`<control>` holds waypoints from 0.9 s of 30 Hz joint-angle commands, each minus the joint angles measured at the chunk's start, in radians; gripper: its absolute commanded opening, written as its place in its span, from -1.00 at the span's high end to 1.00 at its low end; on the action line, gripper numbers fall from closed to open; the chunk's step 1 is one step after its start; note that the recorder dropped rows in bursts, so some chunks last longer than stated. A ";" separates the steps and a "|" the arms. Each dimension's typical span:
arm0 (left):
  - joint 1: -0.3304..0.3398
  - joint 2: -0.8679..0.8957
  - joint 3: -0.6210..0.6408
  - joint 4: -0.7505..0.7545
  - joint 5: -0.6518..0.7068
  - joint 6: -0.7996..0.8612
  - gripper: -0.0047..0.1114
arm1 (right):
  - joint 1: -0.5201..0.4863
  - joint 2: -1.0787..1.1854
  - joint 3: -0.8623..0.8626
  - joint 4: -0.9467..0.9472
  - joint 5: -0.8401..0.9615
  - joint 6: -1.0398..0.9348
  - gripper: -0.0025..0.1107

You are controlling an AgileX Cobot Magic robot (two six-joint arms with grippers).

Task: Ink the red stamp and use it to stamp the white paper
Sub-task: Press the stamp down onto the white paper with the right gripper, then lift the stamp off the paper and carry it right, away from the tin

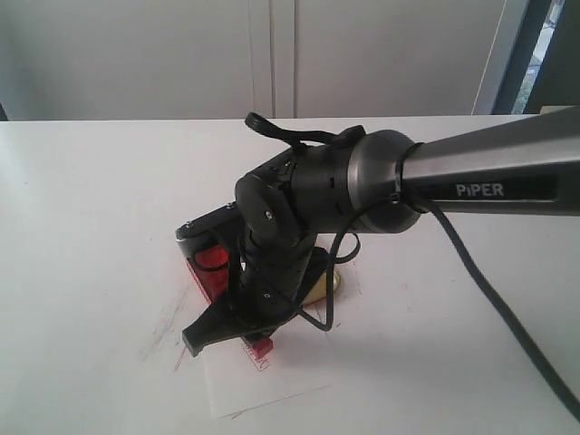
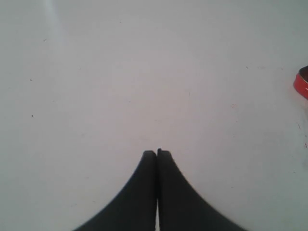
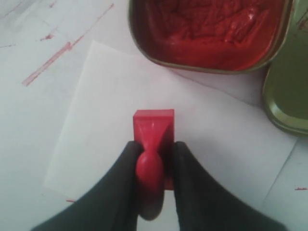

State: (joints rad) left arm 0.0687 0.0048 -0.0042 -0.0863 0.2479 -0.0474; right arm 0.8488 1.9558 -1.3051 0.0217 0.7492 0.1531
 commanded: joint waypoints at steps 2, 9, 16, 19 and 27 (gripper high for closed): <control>-0.001 -0.005 0.004 -0.009 0.002 0.001 0.92 | -0.003 -0.012 0.001 -0.022 -0.011 0.008 0.96; -0.001 -0.005 0.004 -0.009 0.002 0.001 0.92 | -0.003 -0.012 0.001 -0.022 -0.011 0.008 0.96; -0.001 -0.005 0.004 -0.009 0.002 0.001 0.92 | -0.003 -0.044 0.001 -0.022 -0.011 0.008 0.96; -0.001 -0.005 0.004 -0.009 0.002 0.001 0.92 | -0.003 -0.067 0.001 -0.022 -0.011 0.008 0.96; -0.001 -0.005 0.004 -0.009 0.002 0.001 0.92 | -0.053 -0.081 0.001 0.094 -0.011 -0.003 0.96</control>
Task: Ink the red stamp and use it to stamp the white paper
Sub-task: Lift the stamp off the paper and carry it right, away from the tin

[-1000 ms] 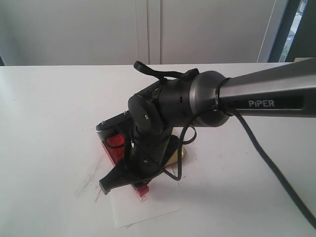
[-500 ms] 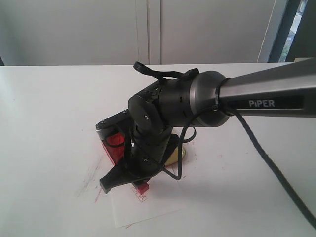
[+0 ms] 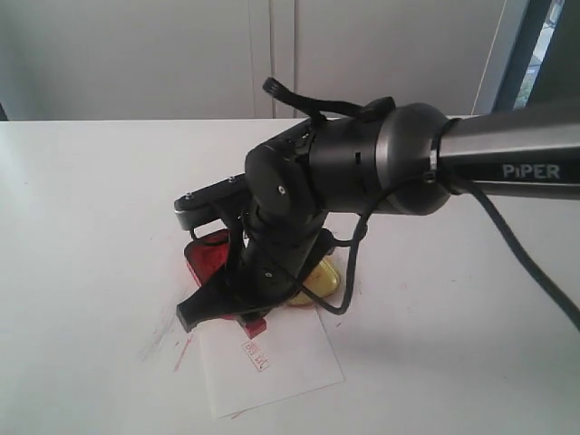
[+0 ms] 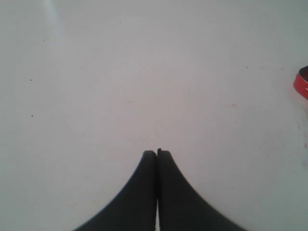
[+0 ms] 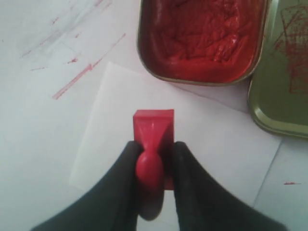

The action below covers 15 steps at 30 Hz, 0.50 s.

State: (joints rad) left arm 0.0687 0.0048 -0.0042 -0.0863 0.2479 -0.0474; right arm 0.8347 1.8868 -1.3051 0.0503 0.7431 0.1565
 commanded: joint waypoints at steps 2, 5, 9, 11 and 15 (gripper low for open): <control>-0.001 -0.005 0.004 -0.009 0.002 0.001 0.92 | -0.060 -0.012 0.001 0.117 -0.005 -0.044 0.96; -0.001 -0.005 0.004 -0.009 0.002 0.001 0.92 | -0.110 -0.012 0.003 0.225 0.000 -0.134 0.96; -0.001 -0.005 0.004 -0.009 0.002 0.001 0.92 | -0.148 -0.012 0.003 0.279 0.011 -0.177 0.96; -0.001 -0.005 0.004 -0.009 0.002 0.001 0.92 | -0.185 -0.012 0.003 0.370 0.027 -0.262 0.96; -0.001 -0.005 0.004 -0.009 0.002 0.001 0.92 | -0.289 -0.012 0.005 0.604 0.059 -0.454 0.96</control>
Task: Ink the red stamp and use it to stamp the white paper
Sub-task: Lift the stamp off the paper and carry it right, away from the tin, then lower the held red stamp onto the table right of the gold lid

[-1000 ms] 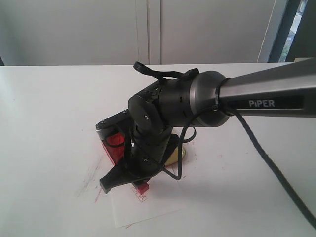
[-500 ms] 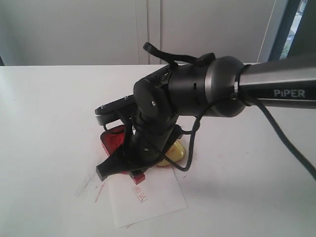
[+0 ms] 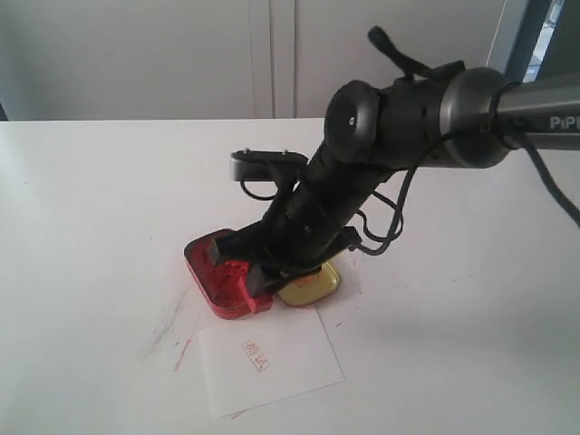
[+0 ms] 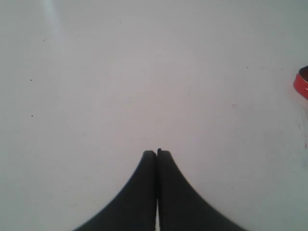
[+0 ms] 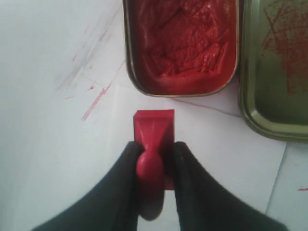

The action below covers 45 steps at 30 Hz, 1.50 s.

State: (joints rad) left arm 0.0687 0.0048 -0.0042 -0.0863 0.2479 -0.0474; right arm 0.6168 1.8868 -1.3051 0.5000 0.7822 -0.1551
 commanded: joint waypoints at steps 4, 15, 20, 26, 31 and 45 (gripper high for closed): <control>-0.001 -0.005 0.004 -0.009 0.002 0.001 0.92 | -0.172 -0.012 0.071 0.365 0.028 -0.324 0.96; -0.001 -0.005 0.004 -0.009 0.002 0.001 0.92 | -0.334 -0.012 0.218 0.661 0.076 -0.599 0.96; -0.001 -0.005 0.004 -0.009 0.002 0.001 0.92 | -0.400 -0.012 0.281 0.784 0.106 -0.728 0.96; -0.001 -0.005 0.004 -0.009 0.002 0.001 0.92 | -0.467 -0.010 0.329 0.844 0.111 -0.802 0.96; -0.001 -0.005 0.004 -0.009 0.002 0.001 0.92 | -0.507 -0.010 0.331 0.857 0.106 -0.824 0.96; -0.001 -0.005 0.004 -0.009 0.002 0.001 0.92 | -0.515 -0.010 0.331 0.885 -0.074 -0.804 0.96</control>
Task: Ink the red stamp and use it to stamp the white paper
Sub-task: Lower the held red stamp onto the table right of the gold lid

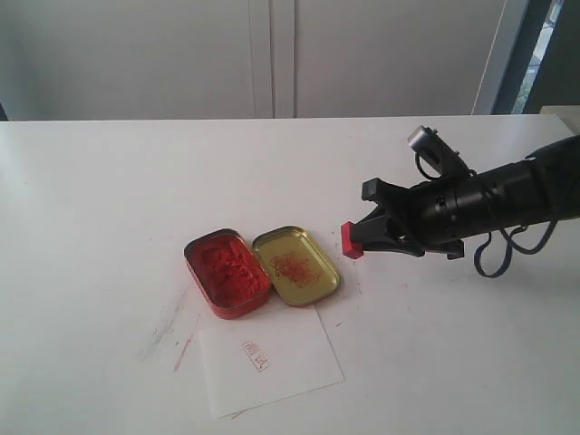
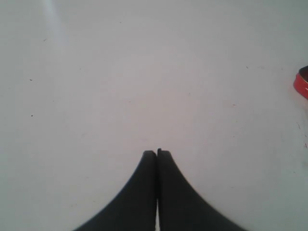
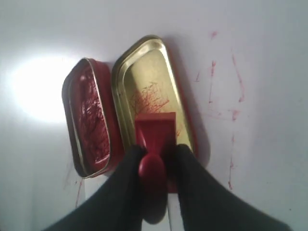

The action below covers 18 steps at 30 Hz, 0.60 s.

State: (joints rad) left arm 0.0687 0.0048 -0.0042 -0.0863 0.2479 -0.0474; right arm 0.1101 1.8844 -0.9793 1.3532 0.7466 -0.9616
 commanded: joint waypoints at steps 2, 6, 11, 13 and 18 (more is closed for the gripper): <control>-0.001 -0.005 0.004 -0.009 0.002 0.001 0.92 | -0.008 0.009 0.005 0.076 -0.044 0.004 0.96; -0.001 -0.005 0.004 -0.009 0.002 0.001 0.92 | -0.008 0.066 0.005 0.164 -0.008 0.004 0.96; -0.001 -0.005 0.004 -0.009 0.002 0.001 0.92 | -0.008 0.114 0.005 0.177 0.006 0.001 0.96; -0.001 -0.005 0.004 -0.009 0.002 0.001 0.92 | -0.008 0.128 0.005 0.177 0.004 0.001 0.96; -0.001 -0.005 0.004 -0.009 0.002 0.001 0.92 | -0.008 0.133 0.005 0.180 -0.033 -0.001 0.96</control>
State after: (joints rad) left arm 0.0687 0.0048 -0.0042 -0.0863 0.2479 -0.0474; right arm 0.1101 2.0169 -0.9769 1.5233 0.7292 -0.9562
